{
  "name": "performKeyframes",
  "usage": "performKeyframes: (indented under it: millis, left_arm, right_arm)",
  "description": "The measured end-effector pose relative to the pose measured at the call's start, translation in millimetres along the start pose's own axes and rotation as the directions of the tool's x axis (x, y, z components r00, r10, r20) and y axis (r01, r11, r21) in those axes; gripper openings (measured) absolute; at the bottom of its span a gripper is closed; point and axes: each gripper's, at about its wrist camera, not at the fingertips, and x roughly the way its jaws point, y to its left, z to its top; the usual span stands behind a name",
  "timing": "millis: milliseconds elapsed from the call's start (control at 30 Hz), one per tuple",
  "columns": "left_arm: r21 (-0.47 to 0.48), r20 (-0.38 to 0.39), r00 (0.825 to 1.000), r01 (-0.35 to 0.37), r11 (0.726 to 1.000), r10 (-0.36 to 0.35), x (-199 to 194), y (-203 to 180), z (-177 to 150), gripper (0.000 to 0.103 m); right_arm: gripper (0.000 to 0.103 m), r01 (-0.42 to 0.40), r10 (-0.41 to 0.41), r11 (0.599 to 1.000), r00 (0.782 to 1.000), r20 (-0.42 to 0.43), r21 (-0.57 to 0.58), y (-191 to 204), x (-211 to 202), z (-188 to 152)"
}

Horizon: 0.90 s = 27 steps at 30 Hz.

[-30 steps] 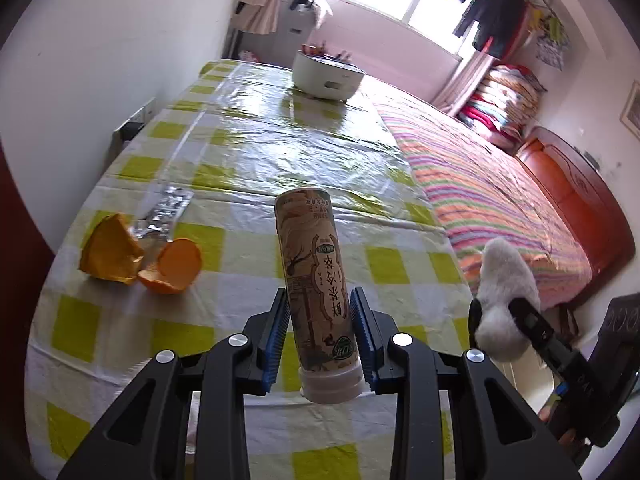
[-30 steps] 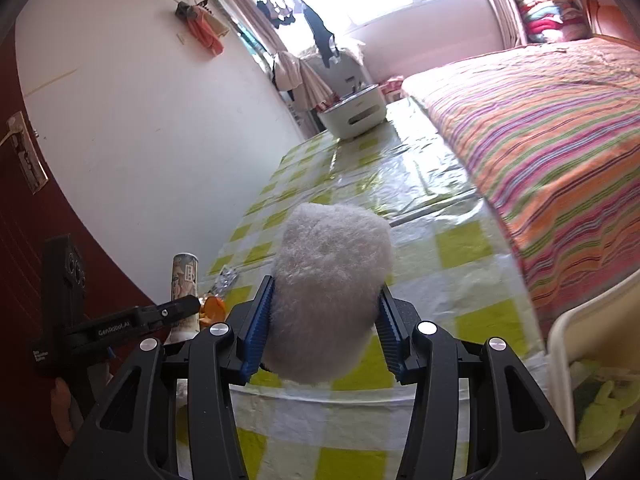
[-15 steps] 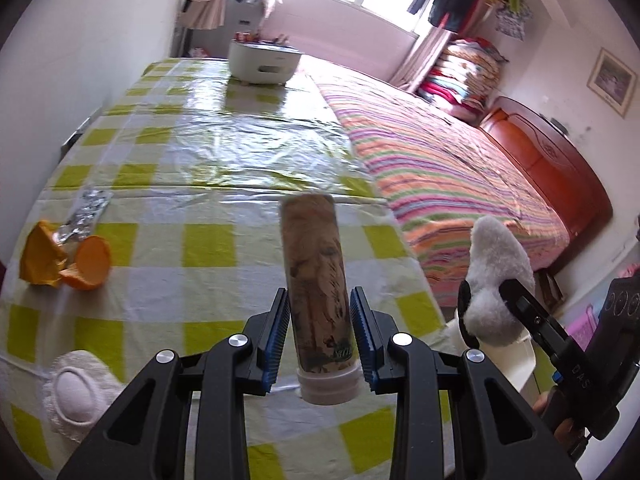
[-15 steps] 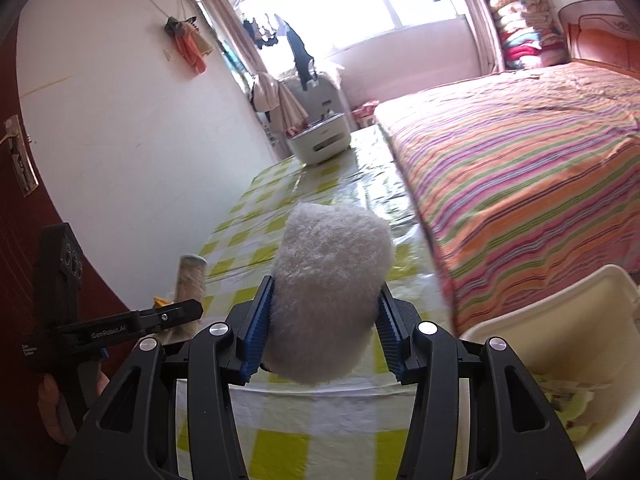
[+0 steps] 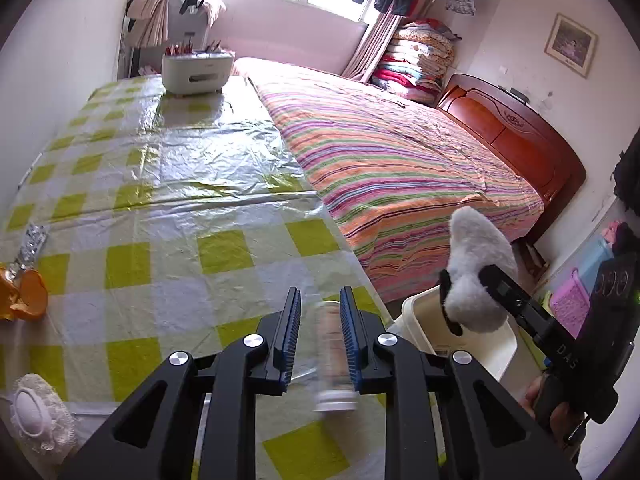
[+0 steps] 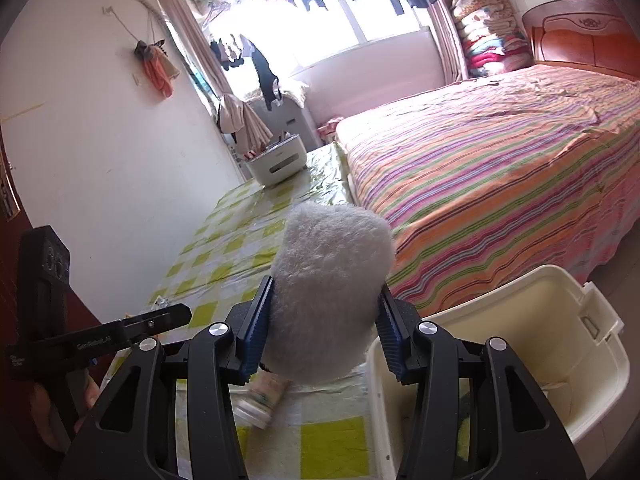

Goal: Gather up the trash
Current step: 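Carry the can and white plush to the cream bin with both grippers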

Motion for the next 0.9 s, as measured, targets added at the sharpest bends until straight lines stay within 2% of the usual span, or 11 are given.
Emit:
performKeyframes:
  millis: [133, 200, 333, 500, 567, 667, 700, 733, 767, 833, 900]
  left_arm:
    - [-0.019, -0.085, 0.996, -0.017, 1.000, 0.015, 23, 0, -4, 0.021]
    - [0.007, -0.163, 0.986, -0.025, 1.000, 0.026, 44, -12, -14, 0.022]
    - [0.045, -0.277, 0.961, 0.022, 0.999, -0.009, 72, -38, -32, 0.023]
    - [0.068, -0.328, 0.944, 0.067, 0.995, -0.041, 88, -62, -43, 0.024]
    - [0.058, -0.331, 0.943, 0.065, 0.996, -0.042, 92, -67, -42, 0.031]
    - [0.052, -0.303, 0.953, 0.016, 0.999, 0.000, 93, -71, -39, 0.039]
    - [0.029, -0.306, 0.952, 0.012, 1.000, -0.003, 95, -69, -37, 0.046]
    - [0.008, -0.315, 0.949, 0.022, 1.000, -0.018, 95, -66, -37, 0.056]
    - [-0.018, -0.333, 0.942, 0.039, 0.999, -0.042, 97, -63, -37, 0.059]
    - [-0.081, -0.368, 0.926, 0.062, 0.995, -0.088, 104, -59, -38, 0.064]
    - [-0.091, -0.369, 0.926, 0.049, 0.995, -0.080, 106, -60, -38, 0.065]
  right_arm:
    - [0.047, 0.012, -0.012, 1.000, 1.000, 0.002, 0.009, -3, 2, 2]
    - [0.047, 0.042, -0.042, 0.999, 0.999, 0.003, 0.004, -5, 3, 2]
    - [0.047, 0.102, -0.102, 0.995, 0.994, 0.026, 0.007, -18, -2, 3]
    - [0.047, 0.165, -0.166, 0.986, 0.985, 0.038, 0.021, -38, -13, 0]
    - [0.047, 0.156, -0.158, 0.986, 0.987, 0.030, 0.053, -45, -15, -2]
    - [0.047, 0.150, -0.154, 0.986, 0.987, 0.040, 0.072, -44, -17, -3]
    - [0.047, 0.145, -0.149, 0.987, 0.988, 0.044, 0.073, -42, -17, -3]
    - [0.047, 0.140, -0.144, 0.987, 0.989, 0.046, 0.076, -40, -18, -2]
    - [0.047, 0.135, -0.139, 0.988, 0.989, 0.048, 0.077, -36, -19, -2]
    - [0.047, 0.124, -0.128, 0.989, 0.991, 0.048, 0.077, -33, -19, -3]
    - [0.047, 0.112, -0.117, 0.991, 0.992, 0.050, 0.078, -32, -20, -2]
